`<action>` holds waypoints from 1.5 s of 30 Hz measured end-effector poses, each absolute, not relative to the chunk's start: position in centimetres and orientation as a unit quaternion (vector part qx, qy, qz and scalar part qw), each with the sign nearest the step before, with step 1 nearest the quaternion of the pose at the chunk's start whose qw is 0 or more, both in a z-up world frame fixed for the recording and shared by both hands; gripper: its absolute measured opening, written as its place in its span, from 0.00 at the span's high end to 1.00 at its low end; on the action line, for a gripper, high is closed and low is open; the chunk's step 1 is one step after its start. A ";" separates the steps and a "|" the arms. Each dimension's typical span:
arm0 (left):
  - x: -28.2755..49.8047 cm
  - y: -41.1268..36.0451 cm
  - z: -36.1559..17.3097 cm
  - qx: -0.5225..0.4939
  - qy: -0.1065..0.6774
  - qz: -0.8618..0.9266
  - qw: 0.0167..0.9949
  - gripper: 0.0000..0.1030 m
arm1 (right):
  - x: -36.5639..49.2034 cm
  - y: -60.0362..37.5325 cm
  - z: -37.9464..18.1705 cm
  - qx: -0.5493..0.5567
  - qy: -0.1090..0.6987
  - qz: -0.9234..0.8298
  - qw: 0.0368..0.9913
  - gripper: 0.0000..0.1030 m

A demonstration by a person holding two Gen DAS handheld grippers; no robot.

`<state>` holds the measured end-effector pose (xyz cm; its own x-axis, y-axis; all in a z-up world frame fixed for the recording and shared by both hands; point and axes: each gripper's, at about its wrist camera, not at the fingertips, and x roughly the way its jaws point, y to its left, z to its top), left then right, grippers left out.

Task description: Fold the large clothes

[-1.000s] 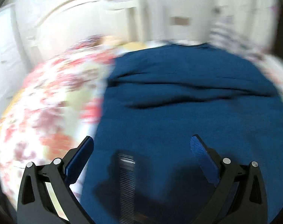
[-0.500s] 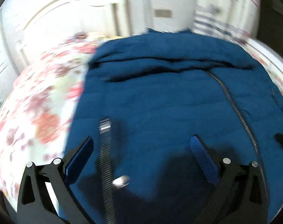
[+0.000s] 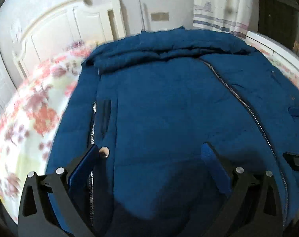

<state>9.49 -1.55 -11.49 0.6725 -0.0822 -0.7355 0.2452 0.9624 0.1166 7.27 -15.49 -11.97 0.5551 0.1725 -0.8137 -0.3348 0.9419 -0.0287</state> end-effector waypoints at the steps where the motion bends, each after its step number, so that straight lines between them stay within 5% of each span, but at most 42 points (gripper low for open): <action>1: 9.7 -1.4 -11.4 0.101 0.400 -0.092 0.906 0.04 | 7.1 -15.5 -11.9 -0.094 0.450 0.143 0.877 0.02; 20: 2.2 8.5 -9.9 0.036 0.383 -0.022 0.923 0.04 | -2.3 -26.5 -10.0 -0.010 0.416 0.084 0.906 0.03; 30: -0.9 13.4 -11.2 -0.062 0.401 -0.075 0.911 0.06 | -7.5 -32.3 -13.8 0.171 0.424 0.106 0.883 0.34; 34: -2.2 12.8 -11.1 -0.053 0.395 -0.088 0.913 0.22 | -7.3 -32.6 -14.6 0.206 0.430 0.119 0.871 0.36; 39: -3.6 13.7 -10.8 -0.074 0.388 -0.116 0.911 0.60 | -8.0 -32.7 -13.7 0.199 0.406 0.138 0.881 0.66; 45: -3.5 13.6 -10.2 -0.089 0.364 -0.136 0.917 0.62 | -7.8 -32.2 -11.9 0.183 0.363 0.168 0.898 0.69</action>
<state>-3.54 13.63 -10.17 0.6978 -0.3138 -0.6439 0.1840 0.9473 -0.2623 -7.78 -32.22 -11.85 0.6798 0.4339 -0.5913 -0.1687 0.8771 0.4497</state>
